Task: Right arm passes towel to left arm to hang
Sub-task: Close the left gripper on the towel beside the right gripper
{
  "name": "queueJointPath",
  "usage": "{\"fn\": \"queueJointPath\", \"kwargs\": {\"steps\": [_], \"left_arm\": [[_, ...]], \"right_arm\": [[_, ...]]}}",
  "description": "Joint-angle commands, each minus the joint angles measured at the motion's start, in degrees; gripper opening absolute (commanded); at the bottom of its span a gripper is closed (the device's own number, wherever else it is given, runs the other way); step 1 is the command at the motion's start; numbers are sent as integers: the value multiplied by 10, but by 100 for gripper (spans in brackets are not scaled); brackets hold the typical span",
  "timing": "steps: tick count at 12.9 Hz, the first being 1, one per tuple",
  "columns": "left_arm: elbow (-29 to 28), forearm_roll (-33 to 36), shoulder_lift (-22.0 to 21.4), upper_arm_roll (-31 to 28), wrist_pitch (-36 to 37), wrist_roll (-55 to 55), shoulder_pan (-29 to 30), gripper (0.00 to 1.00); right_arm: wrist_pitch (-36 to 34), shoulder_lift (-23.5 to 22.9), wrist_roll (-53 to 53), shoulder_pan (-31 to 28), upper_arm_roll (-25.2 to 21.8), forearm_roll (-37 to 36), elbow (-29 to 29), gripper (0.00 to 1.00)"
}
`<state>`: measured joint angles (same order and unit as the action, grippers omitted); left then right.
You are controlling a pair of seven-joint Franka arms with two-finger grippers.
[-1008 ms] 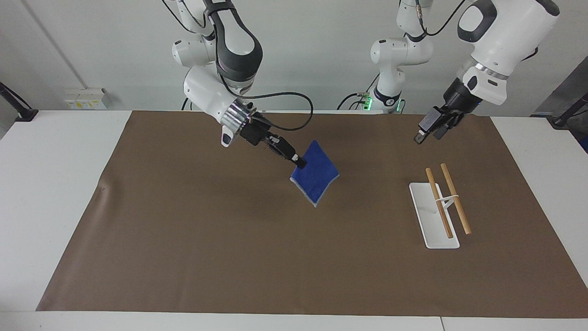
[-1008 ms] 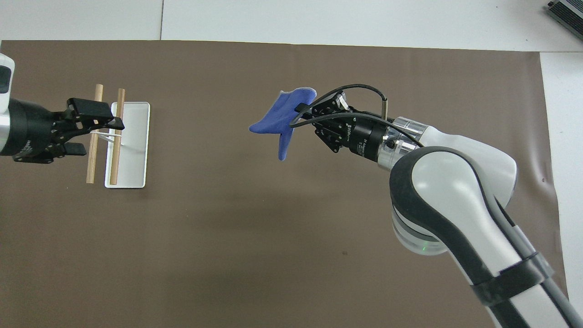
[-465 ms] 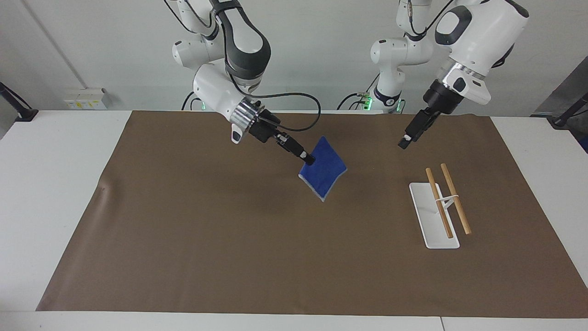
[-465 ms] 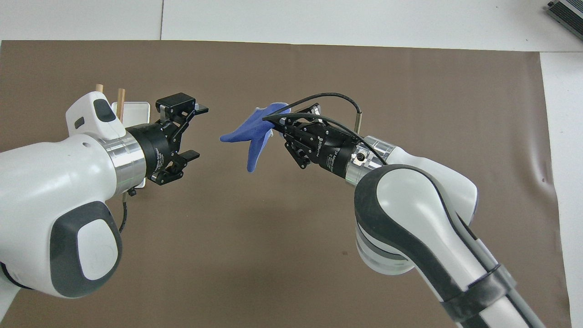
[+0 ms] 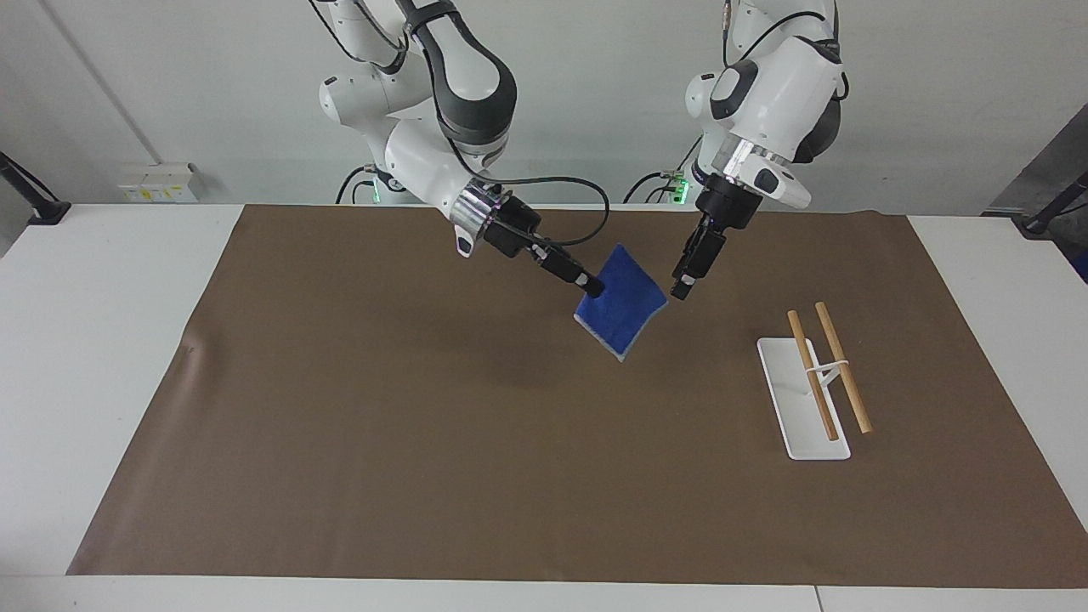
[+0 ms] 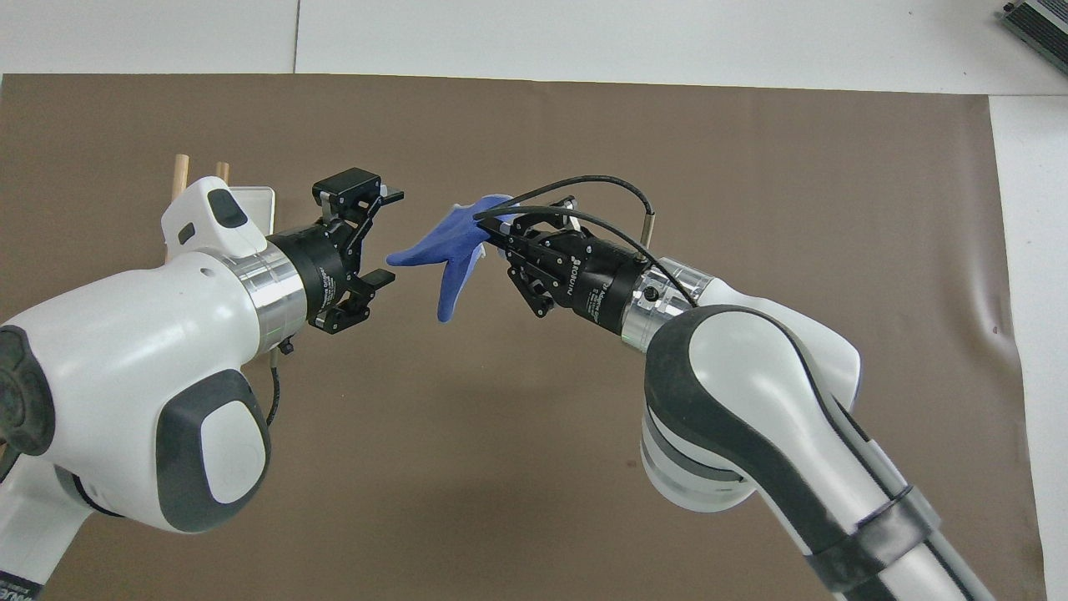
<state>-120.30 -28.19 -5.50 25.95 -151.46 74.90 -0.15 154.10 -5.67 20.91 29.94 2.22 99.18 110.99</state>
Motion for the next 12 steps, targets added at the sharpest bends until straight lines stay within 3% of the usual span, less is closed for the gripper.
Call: {"fn": "queueJointPath", "kwargs": {"steps": [1,2,5,7,10,11,12], "left_arm": [[-1,-10,6,10,-15,4,12,78],[-1,-11,8,10,-20,4,13,67],[5,-11,17,10,-41,3,23,48],[5,-11,21,10,-41,3,23,30],[2,-11,21,11,-38,2,23,22],[1,-11,21,12,-38,2,23,21],[1,-11,22,13,-37,2,23,30]], "right_arm": [[5,1,1,-4,6,15,-4,0],[5,1,1,-4,6,15,-4,0],[5,1,1,-4,6,15,-4,0],[5,1,2,-4,6,15,-4,0],[6,1,1,-4,6,15,-4,0],[6,1,1,-4,6,15,-4,0],[6,2,1,-4,6,15,-4,0]]}}
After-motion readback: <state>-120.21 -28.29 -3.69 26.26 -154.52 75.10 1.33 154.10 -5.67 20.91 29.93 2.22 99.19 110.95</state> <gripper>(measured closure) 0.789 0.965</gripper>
